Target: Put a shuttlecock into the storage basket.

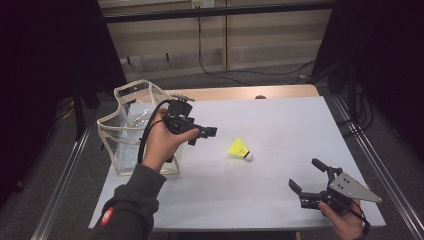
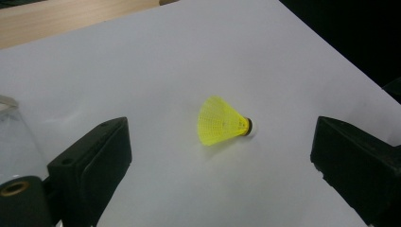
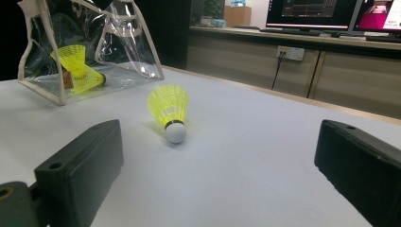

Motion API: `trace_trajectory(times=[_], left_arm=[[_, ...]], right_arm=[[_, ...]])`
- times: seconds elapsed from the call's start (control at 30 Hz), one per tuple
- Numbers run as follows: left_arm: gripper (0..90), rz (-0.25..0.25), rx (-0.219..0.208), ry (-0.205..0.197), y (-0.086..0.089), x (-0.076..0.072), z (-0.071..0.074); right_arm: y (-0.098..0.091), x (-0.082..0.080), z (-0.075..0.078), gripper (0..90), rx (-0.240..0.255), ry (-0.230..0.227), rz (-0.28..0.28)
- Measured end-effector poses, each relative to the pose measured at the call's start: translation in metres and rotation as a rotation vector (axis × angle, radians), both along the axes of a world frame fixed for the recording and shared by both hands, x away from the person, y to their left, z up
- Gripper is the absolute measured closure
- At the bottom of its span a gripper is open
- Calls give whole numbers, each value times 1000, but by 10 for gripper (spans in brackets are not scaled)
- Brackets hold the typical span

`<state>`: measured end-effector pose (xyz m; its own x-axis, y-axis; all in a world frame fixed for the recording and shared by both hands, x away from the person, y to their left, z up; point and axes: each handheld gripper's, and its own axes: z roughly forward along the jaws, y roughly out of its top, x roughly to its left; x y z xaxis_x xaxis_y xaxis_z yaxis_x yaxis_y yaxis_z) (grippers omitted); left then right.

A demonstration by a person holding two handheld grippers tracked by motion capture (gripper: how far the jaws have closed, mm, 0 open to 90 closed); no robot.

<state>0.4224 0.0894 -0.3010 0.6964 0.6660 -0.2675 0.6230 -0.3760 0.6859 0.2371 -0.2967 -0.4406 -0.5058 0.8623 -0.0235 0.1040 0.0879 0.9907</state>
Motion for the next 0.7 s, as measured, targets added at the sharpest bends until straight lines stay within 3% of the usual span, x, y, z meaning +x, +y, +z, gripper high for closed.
trace_trajectory(times=[0.7], left_arm=[[41,-19,-26,24,-7,-4,-21]], right_arm=[[2,1,0,19,-4,0,8]])
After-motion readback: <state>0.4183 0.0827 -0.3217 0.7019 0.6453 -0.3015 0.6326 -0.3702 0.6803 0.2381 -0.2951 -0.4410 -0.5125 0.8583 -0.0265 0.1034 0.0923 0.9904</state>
